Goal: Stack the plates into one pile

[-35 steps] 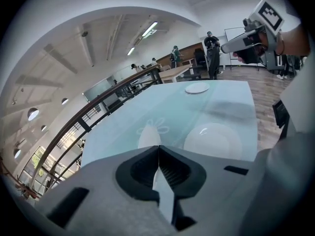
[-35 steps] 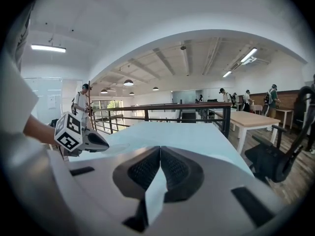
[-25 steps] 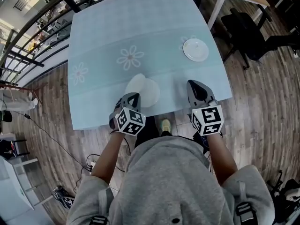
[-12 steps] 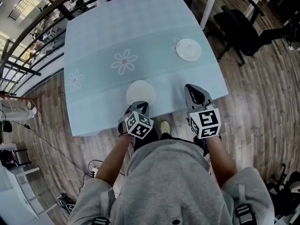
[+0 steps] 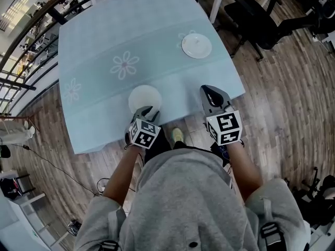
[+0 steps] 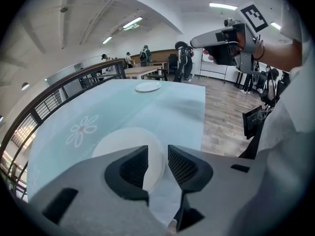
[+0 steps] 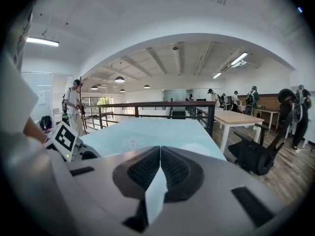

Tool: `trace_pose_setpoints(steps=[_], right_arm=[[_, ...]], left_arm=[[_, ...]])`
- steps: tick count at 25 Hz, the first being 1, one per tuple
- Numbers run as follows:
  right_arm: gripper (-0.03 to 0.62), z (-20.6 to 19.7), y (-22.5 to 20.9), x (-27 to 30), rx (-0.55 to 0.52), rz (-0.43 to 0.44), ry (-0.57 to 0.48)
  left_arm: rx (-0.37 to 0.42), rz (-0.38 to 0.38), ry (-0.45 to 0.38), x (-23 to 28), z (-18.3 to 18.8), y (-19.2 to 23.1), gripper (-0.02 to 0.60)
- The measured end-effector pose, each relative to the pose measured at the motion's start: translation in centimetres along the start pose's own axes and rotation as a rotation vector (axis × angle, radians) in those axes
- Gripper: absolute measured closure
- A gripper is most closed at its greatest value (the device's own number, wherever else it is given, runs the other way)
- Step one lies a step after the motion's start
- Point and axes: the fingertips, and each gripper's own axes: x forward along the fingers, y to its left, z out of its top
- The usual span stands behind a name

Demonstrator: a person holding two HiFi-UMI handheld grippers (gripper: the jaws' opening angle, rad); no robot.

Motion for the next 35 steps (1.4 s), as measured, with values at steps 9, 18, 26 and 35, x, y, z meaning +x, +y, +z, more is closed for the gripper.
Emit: trace_pose_setpoints(steps=[9,18,26,35], right_arm=[[0.566,-0.6,-3.3,1.0,-0.054,-0.018,0.030],[0.498,-3.5,-5.6,6.1,-0.161,0.013,0.150],[0.471,-5.3,-8.8,14.7,-0.473,-0.048,0.284],[0.471,-10.3,-10.2,21.0,-0.674,-0.021,0.462]], left_arm=[[-0.145,0.175,-0.189,-5.2,2.8,3.8,0.456],[-0.278,0.410,-0.293,-12.1,1.6,8.6,0.561],[-0.416,0.521,-0.248,-16.0,-3.8,11.8,0.561],[-0.440,0.553,-0.165,-16.7,-6.3,13.8,0.561]])
